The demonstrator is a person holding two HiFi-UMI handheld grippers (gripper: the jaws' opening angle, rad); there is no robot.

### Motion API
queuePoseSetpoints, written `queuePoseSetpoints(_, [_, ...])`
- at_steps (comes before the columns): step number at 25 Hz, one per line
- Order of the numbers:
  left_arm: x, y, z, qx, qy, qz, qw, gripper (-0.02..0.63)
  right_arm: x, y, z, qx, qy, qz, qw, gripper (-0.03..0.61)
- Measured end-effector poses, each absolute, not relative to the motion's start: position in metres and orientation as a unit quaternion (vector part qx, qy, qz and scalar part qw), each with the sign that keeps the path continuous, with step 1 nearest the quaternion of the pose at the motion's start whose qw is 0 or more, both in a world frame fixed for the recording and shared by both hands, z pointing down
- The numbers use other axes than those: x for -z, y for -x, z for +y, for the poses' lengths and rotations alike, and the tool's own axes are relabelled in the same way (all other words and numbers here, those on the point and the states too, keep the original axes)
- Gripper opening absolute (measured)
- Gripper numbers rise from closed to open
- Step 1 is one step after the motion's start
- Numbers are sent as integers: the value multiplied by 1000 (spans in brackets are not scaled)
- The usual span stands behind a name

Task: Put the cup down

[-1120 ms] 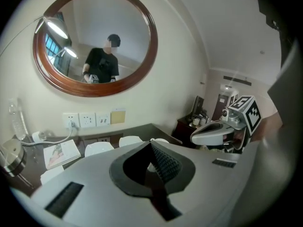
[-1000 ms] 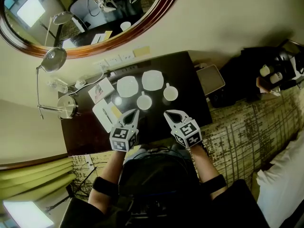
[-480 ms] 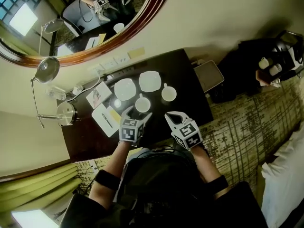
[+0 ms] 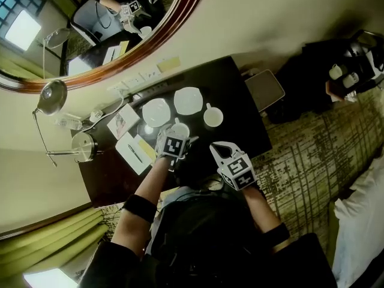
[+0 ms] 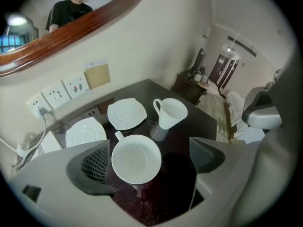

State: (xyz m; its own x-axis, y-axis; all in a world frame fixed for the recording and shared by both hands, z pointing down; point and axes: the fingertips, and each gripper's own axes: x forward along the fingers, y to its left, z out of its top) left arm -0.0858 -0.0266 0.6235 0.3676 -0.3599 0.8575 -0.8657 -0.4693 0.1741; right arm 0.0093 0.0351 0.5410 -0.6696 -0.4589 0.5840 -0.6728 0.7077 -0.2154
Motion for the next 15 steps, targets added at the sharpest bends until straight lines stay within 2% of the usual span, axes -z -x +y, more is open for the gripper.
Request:
queuePoseSetpoints(7, [-660, 101, -26, -454, -723, -398, 336, 526, -549, -13, 32, -218, -317, -886, 260, 0])
queuePoseSetpoints(15, [-687, 95, -33, -459, -734, -382, 325, 525, -554, -6, 32, -221, -301, -885, 279, 0])
